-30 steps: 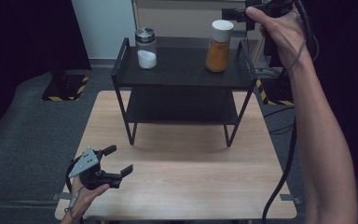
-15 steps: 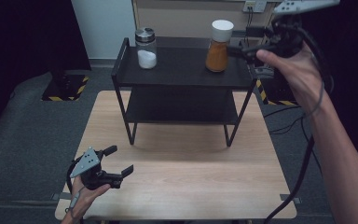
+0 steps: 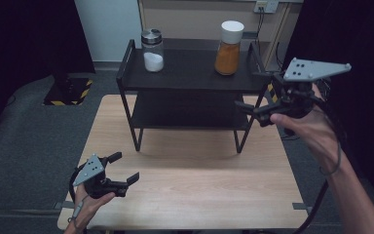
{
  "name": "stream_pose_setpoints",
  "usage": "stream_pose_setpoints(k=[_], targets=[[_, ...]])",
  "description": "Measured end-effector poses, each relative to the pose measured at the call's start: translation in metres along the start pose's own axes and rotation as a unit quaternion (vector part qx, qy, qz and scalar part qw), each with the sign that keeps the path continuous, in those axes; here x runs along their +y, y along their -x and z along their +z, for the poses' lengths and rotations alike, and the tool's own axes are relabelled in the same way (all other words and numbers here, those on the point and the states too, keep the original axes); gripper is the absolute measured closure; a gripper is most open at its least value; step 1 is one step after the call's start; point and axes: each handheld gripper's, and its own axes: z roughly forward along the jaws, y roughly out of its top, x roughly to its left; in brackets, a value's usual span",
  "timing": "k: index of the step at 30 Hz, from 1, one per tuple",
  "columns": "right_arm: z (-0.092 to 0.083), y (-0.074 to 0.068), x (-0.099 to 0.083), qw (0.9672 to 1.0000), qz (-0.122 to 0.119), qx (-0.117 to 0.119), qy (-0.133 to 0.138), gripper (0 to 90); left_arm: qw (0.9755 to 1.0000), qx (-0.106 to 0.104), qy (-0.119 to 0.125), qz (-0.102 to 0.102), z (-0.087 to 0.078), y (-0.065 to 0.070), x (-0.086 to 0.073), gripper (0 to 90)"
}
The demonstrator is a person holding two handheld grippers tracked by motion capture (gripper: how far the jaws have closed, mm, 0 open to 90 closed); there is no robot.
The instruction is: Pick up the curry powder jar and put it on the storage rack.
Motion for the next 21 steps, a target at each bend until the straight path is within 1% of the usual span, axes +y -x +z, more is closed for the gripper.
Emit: stream_pose_setpoints(k=[5,7,9,10,12,13,14,16,17,19,20,21], targets=[[0.002,-0.011,-0.019,0.9999,-0.005,0.009,-0.011,4.6,1.0000,0.001,0.000,-0.001,0.000,0.000,0.000,0.3],[0.004,-0.016,-0.027,0.9998,-0.009,0.007,-0.018,4.5,1.0000,0.001,0.000,-0.001,0.000,0.000,0.000,0.3],[0.005,-0.020,-0.037,0.9997,-0.005,0.009,-0.020,4.4,1.0000,0.001,-0.001,0.000,0.000,0.000,0.000,0.3],[0.006,-0.023,-0.041,0.9997,-0.008,0.007,-0.024,4.4,1.0000,0.001,-0.001,0.000,0.000,0.000,0.000,0.3],[0.007,-0.025,-0.052,0.9997,0.000,0.011,-0.022,4.2,1.0000,0.002,0.000,0.000,0.000,0.000,0.000,0.3],[0.009,-0.029,-0.061,0.9996,-0.001,0.006,-0.029,4.3,1.0000,0.002,0.000,0.000,-0.001,0.000,0.000,0.3],[0.009,-0.029,-0.061,0.9996,-0.001,0.006,-0.029,4.3,1.0000,0.002,0.000,0.000,-0.001,0.000,0.000,0.3],[0.012,-0.031,-0.070,0.9994,0.002,0.006,-0.033,4.2,1.0000,0.002,-0.001,0.000,0.000,0.000,0.000,0.3],[0.014,-0.034,-0.080,0.9994,0.006,0.002,-0.035,4.2,1.0000,0.003,-0.002,0.003,0.000,0.001,0.000,0.3],[0.017,-0.035,-0.092,0.9993,0.018,0.008,-0.033,4.2,1.0000,0.003,-0.002,0.003,0.000,0.001,0.000,0.3],[0.018,-0.036,-0.097,0.9992,0.019,0.008,-0.035,4.2,1.0000,0.004,-0.002,0.003,0.000,0.001,0.000,0.3],[0.018,-0.036,-0.097,0.9992,0.019,0.008,-0.035,4.2,1.0000,0.004,-0.002,0.003,-0.001,0.001,0.000,0.3]])
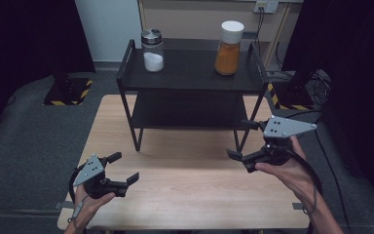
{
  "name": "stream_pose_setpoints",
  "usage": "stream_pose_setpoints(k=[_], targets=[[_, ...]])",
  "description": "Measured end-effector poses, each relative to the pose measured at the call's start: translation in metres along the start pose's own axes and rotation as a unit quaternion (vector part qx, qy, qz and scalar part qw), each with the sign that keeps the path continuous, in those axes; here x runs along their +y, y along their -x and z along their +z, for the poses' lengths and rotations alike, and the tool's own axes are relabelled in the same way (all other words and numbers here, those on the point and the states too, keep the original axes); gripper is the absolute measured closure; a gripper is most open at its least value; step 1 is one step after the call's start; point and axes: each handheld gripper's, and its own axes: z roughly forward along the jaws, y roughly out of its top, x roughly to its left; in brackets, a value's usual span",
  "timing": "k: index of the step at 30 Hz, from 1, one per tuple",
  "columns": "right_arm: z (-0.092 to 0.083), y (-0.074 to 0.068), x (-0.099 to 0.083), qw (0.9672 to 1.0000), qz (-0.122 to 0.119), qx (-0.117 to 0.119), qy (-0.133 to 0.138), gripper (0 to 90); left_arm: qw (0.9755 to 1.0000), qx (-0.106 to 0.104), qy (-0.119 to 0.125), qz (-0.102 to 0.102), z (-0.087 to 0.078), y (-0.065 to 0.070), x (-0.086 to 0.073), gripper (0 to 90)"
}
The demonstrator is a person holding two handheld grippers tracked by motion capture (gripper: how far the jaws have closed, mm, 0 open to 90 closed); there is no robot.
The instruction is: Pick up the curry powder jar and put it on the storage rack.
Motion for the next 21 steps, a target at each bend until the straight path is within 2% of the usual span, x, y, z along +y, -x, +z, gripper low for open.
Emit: stream_pose_setpoints(k=[3,6,9,11,12,17,21], targets=[[0.005,-0.007,-0.013,0.9998,-0.004,-0.013,-0.013,4.2,1.0000,0.001,0.001,-0.001,0.000,0.000,0.000,0.3],[0.012,-0.013,-0.036,0.9996,0.008,-0.014,-0.023,4.1,1.0000,0.001,0.002,-0.001,-0.001,0.000,0.000,0.4],[0.015,-0.016,-0.047,0.9993,0.014,-0.019,-0.028,4.1,1.0000,0.001,-0.001,0.001,0.000,0.000,0.000,0.4],[0.018,-0.017,-0.062,0.9990,0.028,-0.020,-0.030,4.0,1.0000,0.002,-0.002,0.005,0.000,0.001,0.001,0.4],[0.018,-0.017,-0.062,0.9990,0.028,-0.020,-0.030,4.0,1.0000,0.002,-0.002,0.005,0.000,0.001,0.001,0.4],[0.024,-0.023,-0.089,0.9975,0.046,-0.031,-0.043,3.9,1.0000,0.003,-0.002,0.005,0.000,0.001,0.000,0.4],[0.026,-0.029,-0.103,0.9961,0.056,-0.039,-0.056,3.9,1.0000,0.003,-0.003,0.007,0.000,0.002,0.000,0.4]])
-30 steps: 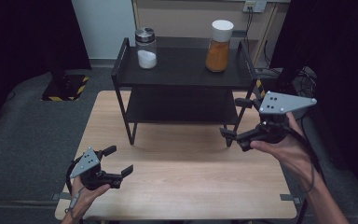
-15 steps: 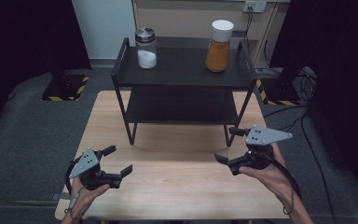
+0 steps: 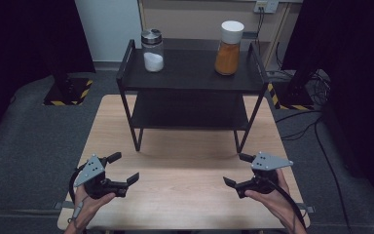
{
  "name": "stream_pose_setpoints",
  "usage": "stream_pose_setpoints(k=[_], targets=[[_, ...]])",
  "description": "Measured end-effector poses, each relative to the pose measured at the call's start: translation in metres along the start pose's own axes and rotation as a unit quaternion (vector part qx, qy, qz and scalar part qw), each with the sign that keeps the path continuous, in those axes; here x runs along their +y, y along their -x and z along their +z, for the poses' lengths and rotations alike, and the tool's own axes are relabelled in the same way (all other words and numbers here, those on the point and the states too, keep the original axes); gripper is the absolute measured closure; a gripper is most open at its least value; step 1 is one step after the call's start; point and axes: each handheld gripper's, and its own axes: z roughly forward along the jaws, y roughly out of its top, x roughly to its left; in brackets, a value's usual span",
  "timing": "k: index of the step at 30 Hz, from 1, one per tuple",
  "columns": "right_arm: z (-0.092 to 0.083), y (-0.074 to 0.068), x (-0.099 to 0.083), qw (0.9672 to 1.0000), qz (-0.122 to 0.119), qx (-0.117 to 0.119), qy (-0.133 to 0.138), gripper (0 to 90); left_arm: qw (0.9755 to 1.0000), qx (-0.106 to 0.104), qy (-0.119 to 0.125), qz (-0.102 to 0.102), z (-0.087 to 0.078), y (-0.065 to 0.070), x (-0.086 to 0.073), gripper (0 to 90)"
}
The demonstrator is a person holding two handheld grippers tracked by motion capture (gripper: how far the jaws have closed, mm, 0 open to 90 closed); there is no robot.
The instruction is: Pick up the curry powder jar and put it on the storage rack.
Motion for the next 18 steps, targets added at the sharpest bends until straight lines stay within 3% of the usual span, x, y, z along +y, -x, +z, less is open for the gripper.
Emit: stream_pose_setpoints(k=[5,18], targets=[[0.001,-0.009,-0.013,0.9998,0.007,-0.016,-0.009,3.9,1.0000,0.000,-0.002,0.003,0.001,0.001,0.000,0.4],[0.005,-0.016,-0.032,0.9987,0.020,-0.038,-0.027,4.1,0.9999,0.001,-0.005,0.010,0.001,0.002,0.001,0.8]])
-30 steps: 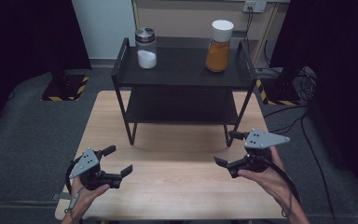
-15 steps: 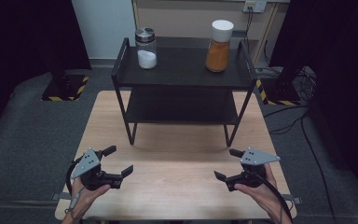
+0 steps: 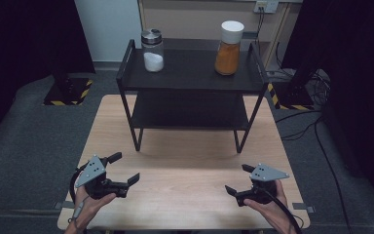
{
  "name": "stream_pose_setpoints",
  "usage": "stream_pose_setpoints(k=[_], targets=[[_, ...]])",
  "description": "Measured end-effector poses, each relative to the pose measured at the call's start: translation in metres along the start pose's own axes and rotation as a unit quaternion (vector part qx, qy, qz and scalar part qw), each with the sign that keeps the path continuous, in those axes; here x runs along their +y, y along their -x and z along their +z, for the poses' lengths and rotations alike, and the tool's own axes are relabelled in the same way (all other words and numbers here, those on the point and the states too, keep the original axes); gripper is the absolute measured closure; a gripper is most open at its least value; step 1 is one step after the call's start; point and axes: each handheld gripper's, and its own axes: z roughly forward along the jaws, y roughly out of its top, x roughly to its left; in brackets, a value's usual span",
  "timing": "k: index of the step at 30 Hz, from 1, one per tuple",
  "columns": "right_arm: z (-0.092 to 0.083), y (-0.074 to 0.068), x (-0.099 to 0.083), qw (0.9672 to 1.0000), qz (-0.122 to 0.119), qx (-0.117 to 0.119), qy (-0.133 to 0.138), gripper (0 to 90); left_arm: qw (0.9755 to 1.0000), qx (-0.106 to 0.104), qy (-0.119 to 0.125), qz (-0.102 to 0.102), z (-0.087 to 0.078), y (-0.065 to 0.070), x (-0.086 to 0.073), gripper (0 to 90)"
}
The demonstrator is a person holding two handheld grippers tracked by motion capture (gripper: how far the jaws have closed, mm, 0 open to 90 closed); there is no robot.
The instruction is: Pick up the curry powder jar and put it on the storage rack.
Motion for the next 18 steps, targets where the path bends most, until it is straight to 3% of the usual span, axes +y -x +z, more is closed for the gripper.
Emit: stream_pose_setpoints(k=[18], targets=[[-0.031,-0.013,-0.028,0.9976,0.034,-0.044,0.041,4.0,0.9999,0.011,0.002,0.005,-0.003,-0.002,0.000,1.0]])
